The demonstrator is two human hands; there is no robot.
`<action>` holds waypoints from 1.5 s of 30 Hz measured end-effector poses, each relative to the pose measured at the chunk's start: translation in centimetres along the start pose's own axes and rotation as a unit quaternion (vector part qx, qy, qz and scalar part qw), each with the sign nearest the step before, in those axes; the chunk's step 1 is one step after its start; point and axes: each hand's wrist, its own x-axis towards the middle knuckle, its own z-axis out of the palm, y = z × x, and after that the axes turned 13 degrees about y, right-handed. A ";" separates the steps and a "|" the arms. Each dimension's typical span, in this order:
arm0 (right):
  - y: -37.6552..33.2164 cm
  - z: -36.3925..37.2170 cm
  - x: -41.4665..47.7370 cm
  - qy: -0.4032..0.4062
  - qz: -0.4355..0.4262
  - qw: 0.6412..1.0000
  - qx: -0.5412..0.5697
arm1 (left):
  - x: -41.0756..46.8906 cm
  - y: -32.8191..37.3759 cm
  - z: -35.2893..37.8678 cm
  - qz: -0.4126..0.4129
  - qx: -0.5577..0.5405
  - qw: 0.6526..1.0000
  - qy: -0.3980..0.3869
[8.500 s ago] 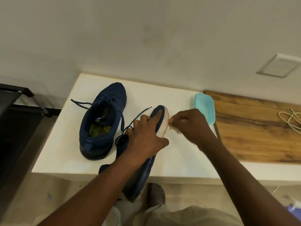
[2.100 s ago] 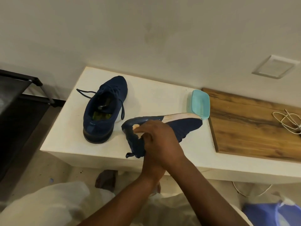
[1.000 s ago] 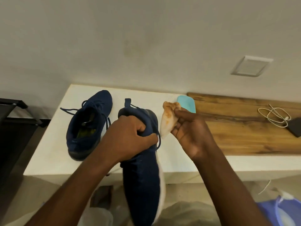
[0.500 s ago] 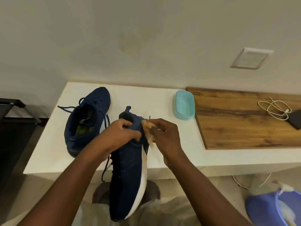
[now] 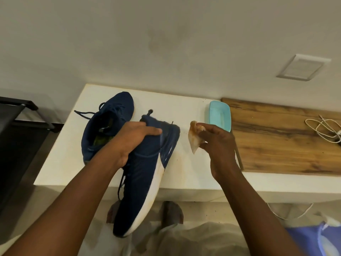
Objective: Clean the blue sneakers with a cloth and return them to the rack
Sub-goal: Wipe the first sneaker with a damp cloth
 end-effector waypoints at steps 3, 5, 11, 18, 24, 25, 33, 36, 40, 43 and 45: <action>-1.1 -1.0 0.7 0.035 -0.060 0.997 0.034 | -1.7 1.7 0.2 0.066 -0.039 0.996 -0.044; -2.1 -1.7 0.9 0.062 -0.120 0.990 0.046 | -2.6 2.5 0.6 0.083 -0.040 0.994 -0.061; -3.8 -1.0 -1.4 0.062 -0.501 0.854 -0.126 | -3.8 3.7 1.2 0.057 -0.087 0.993 -0.059; -3.3 1.6 -5.3 0.010 -0.594 0.763 -0.254 | -4.6 5.8 0.4 0.111 -0.228 0.965 -0.059; -2.4 2.8 -6.6 -0.008 -0.582 0.758 -0.294 | -4.0 5.6 0.2 0.078 -0.257 0.962 -0.042; -2.5 3.0 -6.8 -0.022 -0.563 0.769 -0.303 | -4.0 5.5 0.3 0.067 -0.256 0.963 -0.048; -4.1 2.8 -6.4 -0.076 -0.481 0.820 -0.300 | -4.3 4.7 1.3 0.135 -0.255 0.957 -0.007; -5.0 2.4 -6.1 -0.082 -0.458 0.837 -0.287 | -4.4 4.4 1.5 0.159 -0.251 0.954 -0.030; -6.2 1.4 -5.3 -0.075 -0.434 0.851 -0.285 | -4.8 3.9 1.7 0.220 -0.200 0.952 -0.077; -7.1 0.6 -4.2 -0.094 -0.387 0.878 -0.266 | -4.9 3.1 2.2 0.296 -0.090 0.945 -0.105; -7.4 0.2 -3.3 -0.114 -0.318 0.912 -0.230 | -5.0 2.7 2.4 0.322 -0.043 0.937 -0.125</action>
